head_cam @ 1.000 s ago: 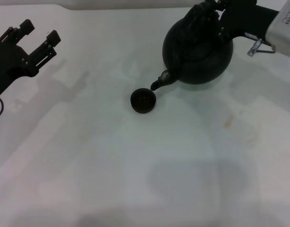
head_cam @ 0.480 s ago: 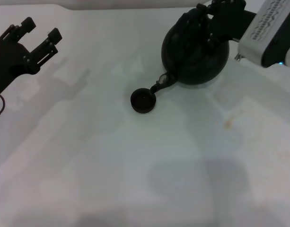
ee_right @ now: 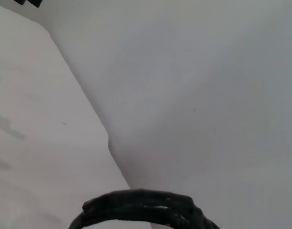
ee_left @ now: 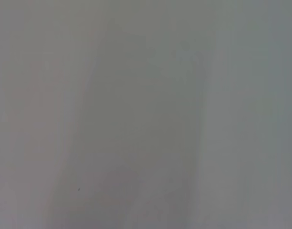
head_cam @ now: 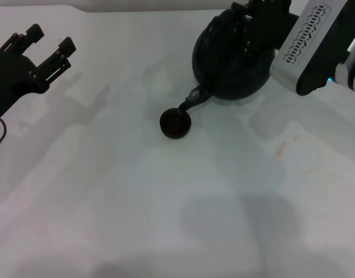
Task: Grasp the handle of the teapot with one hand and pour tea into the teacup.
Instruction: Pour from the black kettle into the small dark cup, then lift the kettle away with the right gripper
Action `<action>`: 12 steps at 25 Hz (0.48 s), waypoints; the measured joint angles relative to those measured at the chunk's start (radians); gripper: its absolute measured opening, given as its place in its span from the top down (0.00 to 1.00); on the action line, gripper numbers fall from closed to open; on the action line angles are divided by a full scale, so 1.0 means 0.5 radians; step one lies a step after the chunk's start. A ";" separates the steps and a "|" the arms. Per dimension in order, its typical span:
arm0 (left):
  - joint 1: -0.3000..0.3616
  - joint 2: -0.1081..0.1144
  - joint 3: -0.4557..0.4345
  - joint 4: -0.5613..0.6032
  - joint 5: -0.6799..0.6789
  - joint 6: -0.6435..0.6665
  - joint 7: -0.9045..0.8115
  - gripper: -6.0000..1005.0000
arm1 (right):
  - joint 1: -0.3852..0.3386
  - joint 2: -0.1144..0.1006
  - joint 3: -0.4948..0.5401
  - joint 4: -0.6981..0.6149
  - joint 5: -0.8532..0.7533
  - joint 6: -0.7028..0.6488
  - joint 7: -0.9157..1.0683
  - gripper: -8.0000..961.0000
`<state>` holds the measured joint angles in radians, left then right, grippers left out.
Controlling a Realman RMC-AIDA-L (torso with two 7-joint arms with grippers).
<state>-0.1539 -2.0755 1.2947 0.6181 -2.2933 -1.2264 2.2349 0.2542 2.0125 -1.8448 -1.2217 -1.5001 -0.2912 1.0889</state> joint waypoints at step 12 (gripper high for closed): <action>0.001 0.000 0.000 -0.006 0.000 0.001 0.005 0.23 | -0.085 0.003 -0.040 -0.127 0.000 0.068 -0.108 0.88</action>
<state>-0.1534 -2.0754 1.2946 0.6153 -2.2933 -1.2259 2.2376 0.2115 2.0138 -1.8648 -1.2853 -1.5003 -0.2572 1.0350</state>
